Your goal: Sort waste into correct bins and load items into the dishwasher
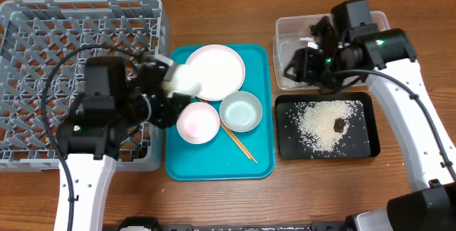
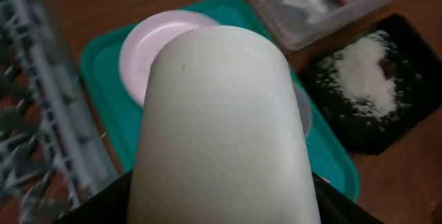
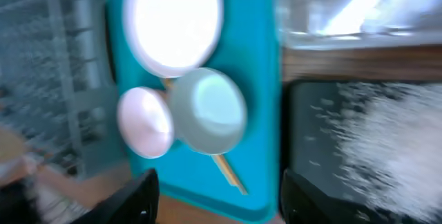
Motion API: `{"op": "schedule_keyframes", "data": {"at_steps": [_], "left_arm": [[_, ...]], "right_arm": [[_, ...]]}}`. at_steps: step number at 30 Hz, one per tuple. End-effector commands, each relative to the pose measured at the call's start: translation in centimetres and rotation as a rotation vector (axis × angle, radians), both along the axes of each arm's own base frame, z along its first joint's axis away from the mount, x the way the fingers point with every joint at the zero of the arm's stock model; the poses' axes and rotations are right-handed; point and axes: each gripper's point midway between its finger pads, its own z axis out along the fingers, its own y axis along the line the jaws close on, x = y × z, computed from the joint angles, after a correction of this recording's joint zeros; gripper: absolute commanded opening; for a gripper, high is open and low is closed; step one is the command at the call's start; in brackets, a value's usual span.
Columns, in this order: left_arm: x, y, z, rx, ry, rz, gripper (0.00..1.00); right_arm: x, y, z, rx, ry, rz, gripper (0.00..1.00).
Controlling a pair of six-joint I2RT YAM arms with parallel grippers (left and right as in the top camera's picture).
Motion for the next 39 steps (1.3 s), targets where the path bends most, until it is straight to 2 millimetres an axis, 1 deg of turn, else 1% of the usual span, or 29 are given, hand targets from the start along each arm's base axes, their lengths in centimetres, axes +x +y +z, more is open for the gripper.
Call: {"op": "schedule_keyframes", "data": {"at_steps": [1, 2, 3, 6, 7, 8, 10, 11, 12, 13, 14, 16, 20, 21, 22, 24, 25, 26, 27, 28, 29, 30, 32, 34, 35, 37, 39], "left_arm": [[0.7, 6.0, 0.1, 0.082, 0.037, 0.289, 0.04], [0.6, 7.4, 0.0, 0.075, 0.054, 0.358, 0.04], [0.5, 9.2, 0.0, 0.059, 0.073, 0.447, 0.04], [-0.3, 13.7, -0.5, 0.004, 0.12, 0.657, 0.04], [-0.9, 15.8, -1.0, -0.004, 0.149, 0.747, 0.04], [-1.2, 16.8, -1.3, -0.009, 0.167, 0.792, 0.04], [-1.8, 19.3, -2.8, -0.006, 0.229, 0.902, 0.04], [-2.0, 20.1, -3.3, 0.004, 0.252, 0.934, 0.04], [-2.2, 21.2, -4.3, 0.018, 0.292, 0.986, 0.04], [-2.2, 21.6, -4.9, 0.025, 0.314, 1.0, 0.04], [-2.1, 21.9, -5.7, 0.031, 0.341, 1.005, 0.04], [-1.8, 22.2, -7.9, 0.035, 0.42, 1.001, 0.04], [-1.8, 23.0, -10.6, 0.073, 0.508, 1.014, 0.04], [-1.7, 23.1, -10.9, 0.076, 0.519, 1.015, 0.04], [-1.8, 23.2, -11.4, 0.082, 0.535, 1.016, 0.11], [-1.5, 23.4, -12.1, 0.085, 0.551, 1.016, 0.39], [-1.4, 23.5, -12.3, 0.085, 0.55, 1.015, 0.47], [-1.2, 23.6, -12.3, 0.085, 0.544, 1.016, 0.63], [-0.9, 23.6, -12.2, 0.079, 0.532, 1.015, 0.83], [-0.6, 23.6, -12.1, 0.069, 0.52, 1.01, 0.97], [-0.2, 23.5, -11.7, 0.055, 0.504, 1.004, 1.0], [0.1, 23.4, -11.5, 0.044, 0.495, 0.999, 1.0], [1.0, 23.1, -10.1, 0.016, 0.465, 0.975, 1.0], [2.0, 22.2, -8.4, -0.03, 0.435, 0.932, 1.0], [2.7, 21.2, -6.9, -0.06, 0.408, 0.889, 1.0], [4.0, 18.4, -4.2, -0.081, 0.345, 0.769, 1.0], [4.5, 16.3, -3.0, -0.069, 0.304, 0.685, 1.0]], "right_arm": [[0.4, -4.7, -0.1, -0.171, -0.024, -0.101, 0.58], [0.1, -5.3, -0.2, -0.19, -0.014, -0.105, 0.58], [-0.3, -6.2, -0.4, -0.211, 0.002, -0.11, 0.58], [-1.0, -7.6, -0.7, -0.249, 0.039, -0.137, 0.58], [-1.3, -7.9, -0.8, -0.256, 0.051, -0.142, 0.58], [-1.3, -7.9, -0.8, -0.257, 0.055, -0.142, 0.58], [-1.4, -7.9, -0.9, -0.256, 0.058, -0.141, 0.58], [-1.4, -7.9, -0.9, -0.257, 0.059, -0.142, 0.58], [-1.4, -7.9, -0.9, -0.257, 0.059, -0.141, 0.58], [-1.5, -7.9, -0.9, -0.257, 0.06, -0.141, 0.58], [-1.5, -7.9, -0.9, -0.257, 0.06, -0.141, 0.58], [-1.5, -7.9, -0.9, -0.257, 0.062, -0.141, 0.58], [-1.5, -7.9, -0.9, -0.257, 0.063, -0.141, 0.58], [-1.5, -7.9, -0.9, -0.257, 0.063, -0.141, 0.58], [-1.5, -7.9, -0.9, -0.257, 0.063, -0.141, 0.58], [-1.5, -7.9, -0.9, -0.257, 0.063, -0.141, 0.58], [-1.5, -7.9, -0.9, -0.257, 0.063, -0.141, 0.59], [-1.5, -7.9, -0.9, -0.257, 0.063, -0.141, 0.58], [-1.5, -7.9, -0.9, -0.257, 0.063, -0.141, 0.59], [-1.5, -7.9, -0.9, -0.257, 0.063, -0.141, 0.59], [-1.5, -7.9, -0.9, -0.257, 0.063, -0.141, 0.58], [-1.5, -7.9, -0.9, -0.257, 0.064, -0.141, 0.58], [-1.8, -7.9, -0.9, -0.259, 0.074, -0.14, 0.58], [-2.0, -8.0, -1.0, -0.263, 0.085, -0.139, 0.58], [-2.0, -8.2, -1.0, -0.277, 0.082, -0.144, 0.58], [-1.9, -9.3, -0.8, -0.309, 0.071, -0.173, 0.58], [-2.0, -10.0, -0.3, -0.303, 0.06, -0.201, 0.58]]}}
